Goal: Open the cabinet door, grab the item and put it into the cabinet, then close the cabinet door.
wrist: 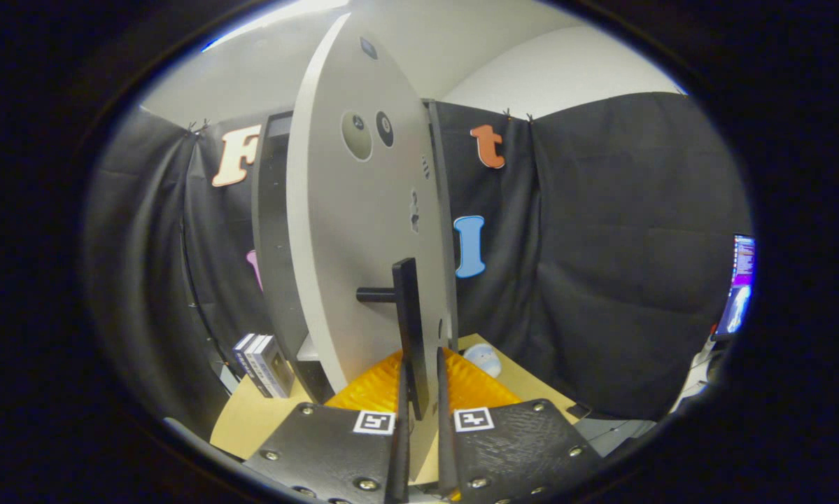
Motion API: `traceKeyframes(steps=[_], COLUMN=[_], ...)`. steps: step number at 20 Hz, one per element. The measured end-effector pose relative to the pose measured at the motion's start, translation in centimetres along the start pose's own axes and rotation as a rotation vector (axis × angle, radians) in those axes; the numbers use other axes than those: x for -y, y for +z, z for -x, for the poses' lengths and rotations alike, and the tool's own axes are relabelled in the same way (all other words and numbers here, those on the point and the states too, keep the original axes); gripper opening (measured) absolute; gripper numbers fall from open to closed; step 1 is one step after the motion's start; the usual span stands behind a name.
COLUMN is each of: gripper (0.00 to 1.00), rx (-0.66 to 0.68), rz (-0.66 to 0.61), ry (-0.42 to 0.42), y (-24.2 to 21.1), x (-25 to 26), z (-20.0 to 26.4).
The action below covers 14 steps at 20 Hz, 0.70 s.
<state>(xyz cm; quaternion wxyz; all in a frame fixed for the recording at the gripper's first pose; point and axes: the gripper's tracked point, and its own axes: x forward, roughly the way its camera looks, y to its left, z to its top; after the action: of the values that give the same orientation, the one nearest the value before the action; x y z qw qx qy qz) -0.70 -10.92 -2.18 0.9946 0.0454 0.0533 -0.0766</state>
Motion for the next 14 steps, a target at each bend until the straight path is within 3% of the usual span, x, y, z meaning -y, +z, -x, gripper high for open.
traceKeyframes(steps=[8, 11, 14], gripper=[0.16, 0.1, 0.1], rx=[-0.001, -0.001, -0.008], rz=[0.035, 0.05, 0.04], ry=[-0.033, -0.004, 0.048], y=[0.2, 0.4, 0.7], x=[5.3, 7.8, 9.6], z=[-1.2, -1.0, -1.1])
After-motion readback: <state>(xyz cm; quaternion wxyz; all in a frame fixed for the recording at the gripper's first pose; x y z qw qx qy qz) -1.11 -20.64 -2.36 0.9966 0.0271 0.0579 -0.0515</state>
